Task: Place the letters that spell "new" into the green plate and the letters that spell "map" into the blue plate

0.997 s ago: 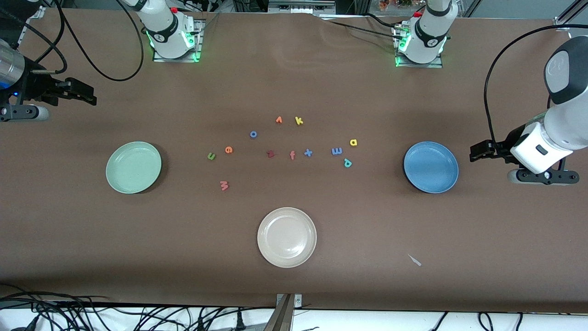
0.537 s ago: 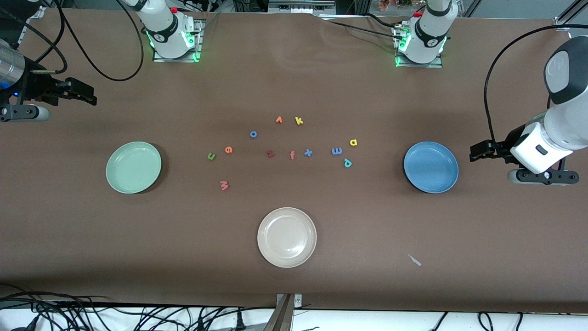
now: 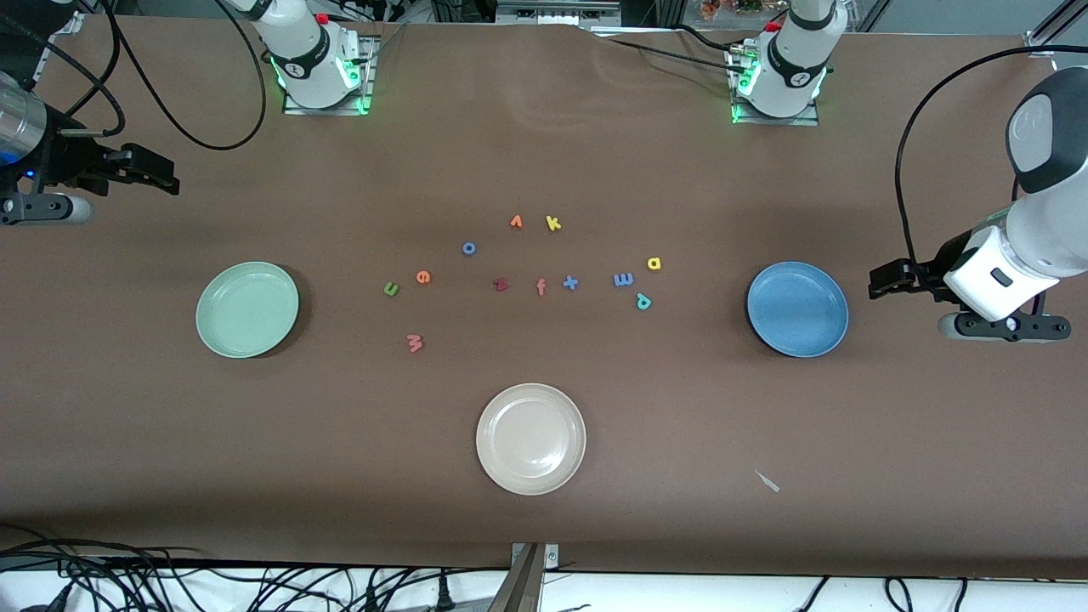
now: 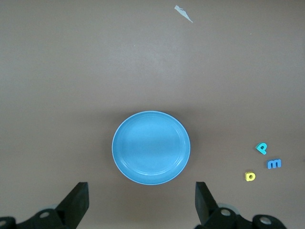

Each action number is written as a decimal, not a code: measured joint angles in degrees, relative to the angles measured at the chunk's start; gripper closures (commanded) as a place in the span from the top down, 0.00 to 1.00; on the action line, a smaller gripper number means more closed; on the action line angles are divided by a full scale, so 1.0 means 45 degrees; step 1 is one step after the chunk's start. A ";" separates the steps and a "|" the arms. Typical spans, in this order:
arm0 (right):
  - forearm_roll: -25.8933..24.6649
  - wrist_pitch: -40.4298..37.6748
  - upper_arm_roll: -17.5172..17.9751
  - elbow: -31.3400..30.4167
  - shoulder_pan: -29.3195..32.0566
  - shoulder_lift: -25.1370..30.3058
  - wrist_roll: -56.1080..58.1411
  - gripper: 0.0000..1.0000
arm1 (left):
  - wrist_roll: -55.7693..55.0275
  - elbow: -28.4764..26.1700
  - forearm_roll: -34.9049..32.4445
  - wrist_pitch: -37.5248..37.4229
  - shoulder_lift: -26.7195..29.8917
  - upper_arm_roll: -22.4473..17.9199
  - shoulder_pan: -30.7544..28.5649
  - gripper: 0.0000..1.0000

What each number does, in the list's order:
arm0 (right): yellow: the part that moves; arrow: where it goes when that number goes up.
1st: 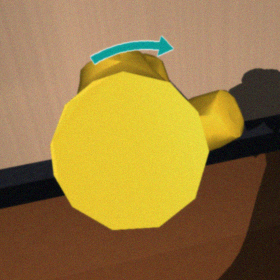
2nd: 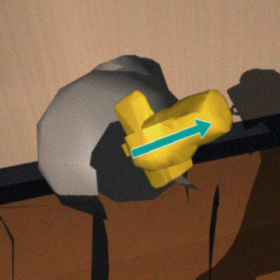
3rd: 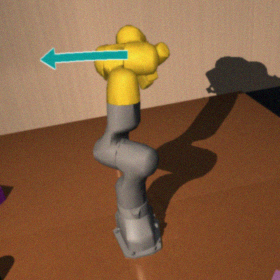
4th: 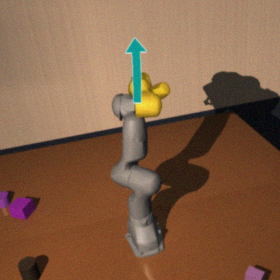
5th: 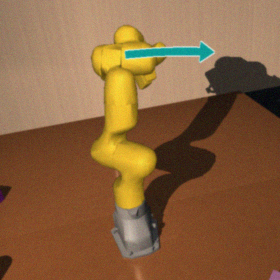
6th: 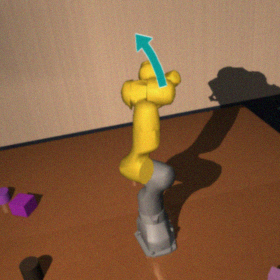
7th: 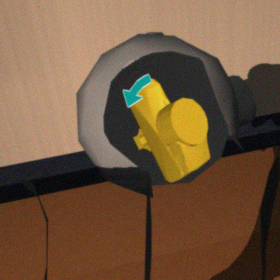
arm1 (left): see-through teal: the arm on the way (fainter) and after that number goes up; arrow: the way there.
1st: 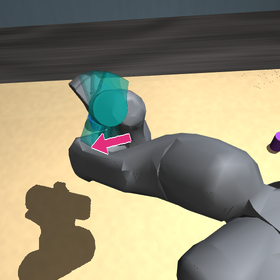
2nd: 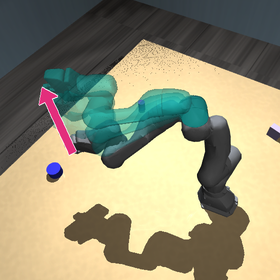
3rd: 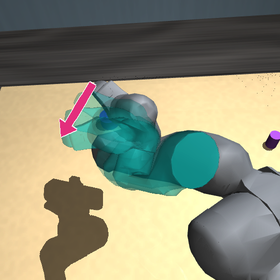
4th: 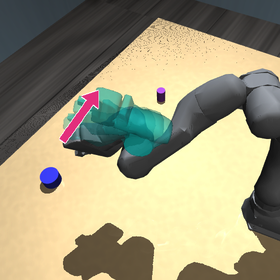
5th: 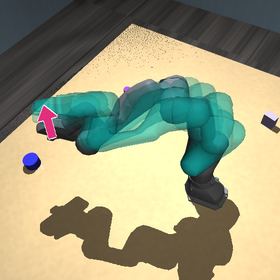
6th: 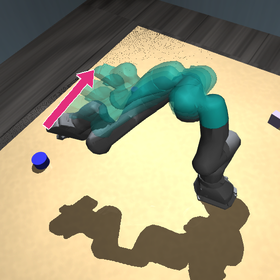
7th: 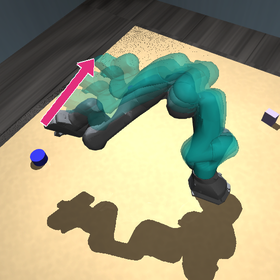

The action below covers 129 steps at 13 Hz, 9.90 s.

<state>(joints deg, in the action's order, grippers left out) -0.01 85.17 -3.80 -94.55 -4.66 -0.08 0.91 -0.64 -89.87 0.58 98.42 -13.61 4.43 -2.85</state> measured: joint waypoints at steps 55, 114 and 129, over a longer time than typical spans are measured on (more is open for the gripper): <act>-0.0013 1.4260 0.2237 -0.7149 -0.2712 -0.5593 -0.9793 0.49 | -1.1262 -0.7925 -0.1129 0.9905 -0.3069 0.3815 0.2832 0.51; 0.0319 1.0651 0.1887 -0.5258 -0.2376 -0.4830 -0.8352 1.00 | -0.7741 -0.4024 -0.3213 0.5213 -0.3607 0.6530 -0.4434 1.00; 0.0320 1.3377 0.3159 -0.6202 -0.2891 -0.6038 -1.0245 0.74 | -1.2613 -0.4106 -0.3253 0.8159 -0.5650 0.6305 0.0167 0.80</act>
<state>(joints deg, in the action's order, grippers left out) 1.42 145.37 10.42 -122.46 -17.67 -27.25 -45.19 -57.40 -108.35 -14.06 135.13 -39.03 32.80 -2.10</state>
